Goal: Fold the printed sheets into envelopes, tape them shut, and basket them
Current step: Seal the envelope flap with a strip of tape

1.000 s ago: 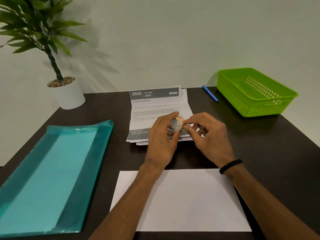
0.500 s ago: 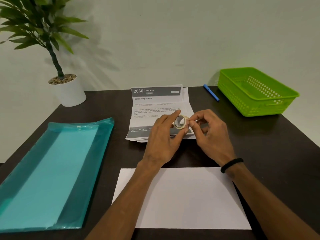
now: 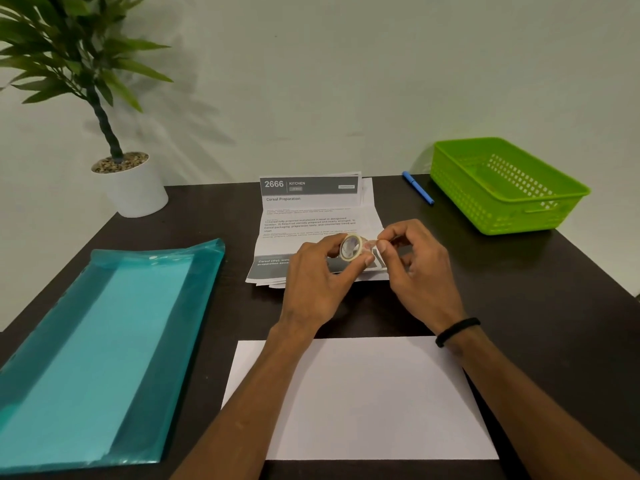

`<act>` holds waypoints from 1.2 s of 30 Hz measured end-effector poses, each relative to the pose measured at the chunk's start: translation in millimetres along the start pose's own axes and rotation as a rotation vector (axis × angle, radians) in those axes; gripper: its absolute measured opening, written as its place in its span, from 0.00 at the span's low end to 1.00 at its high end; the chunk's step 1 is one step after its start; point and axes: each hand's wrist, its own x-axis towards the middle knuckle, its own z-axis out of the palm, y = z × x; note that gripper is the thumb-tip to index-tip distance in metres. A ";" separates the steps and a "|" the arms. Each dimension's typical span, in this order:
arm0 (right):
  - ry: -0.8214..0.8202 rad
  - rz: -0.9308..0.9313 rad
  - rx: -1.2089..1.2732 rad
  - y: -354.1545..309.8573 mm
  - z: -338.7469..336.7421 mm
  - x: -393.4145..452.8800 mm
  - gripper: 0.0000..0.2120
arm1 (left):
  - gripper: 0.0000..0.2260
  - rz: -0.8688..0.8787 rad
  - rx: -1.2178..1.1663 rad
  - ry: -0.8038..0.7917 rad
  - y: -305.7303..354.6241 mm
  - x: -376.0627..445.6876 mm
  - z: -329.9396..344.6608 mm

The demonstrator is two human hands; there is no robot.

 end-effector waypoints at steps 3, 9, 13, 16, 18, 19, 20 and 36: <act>-0.001 0.022 0.015 0.1 0.3 -0.5 0.02 | 0.23 -0.016 0.027 0.008 3.7 -0.9 -1.2; 0.028 0.067 0.082 -1.2 -0.6 -0.5 0.05 | 0.24 -0.030 0.014 0.009 7.1 -1.2 -3.3; 0.029 0.074 0.093 -2.5 -0.1 -1.0 0.11 | 0.24 -0.017 -0.011 0.009 5.1 -0.9 -3.9; 0.003 0.063 0.123 -2.7 -1.3 -0.3 0.17 | 0.24 -0.008 -0.007 0.010 5.5 -2.2 -4.4; -0.004 0.045 0.114 -3.0 -1.9 0.6 0.20 | 0.25 -0.016 -0.006 0.011 6.4 -1.8 -3.9; 0.008 0.031 0.097 -2.9 -2.0 0.8 0.19 | 0.26 -0.024 -0.007 0.013 6.6 -1.4 -3.7; 0.027 0.020 0.080 -2.4 -1.8 0.9 0.17 | 0.26 -0.035 -0.010 0.018 7.2 -1.2 -3.9; -0.165 -0.050 0.030 7.4 -2.9 1.2 0.13 | 0.26 -0.022 0.047 0.003 -1.6 1.4 -9.6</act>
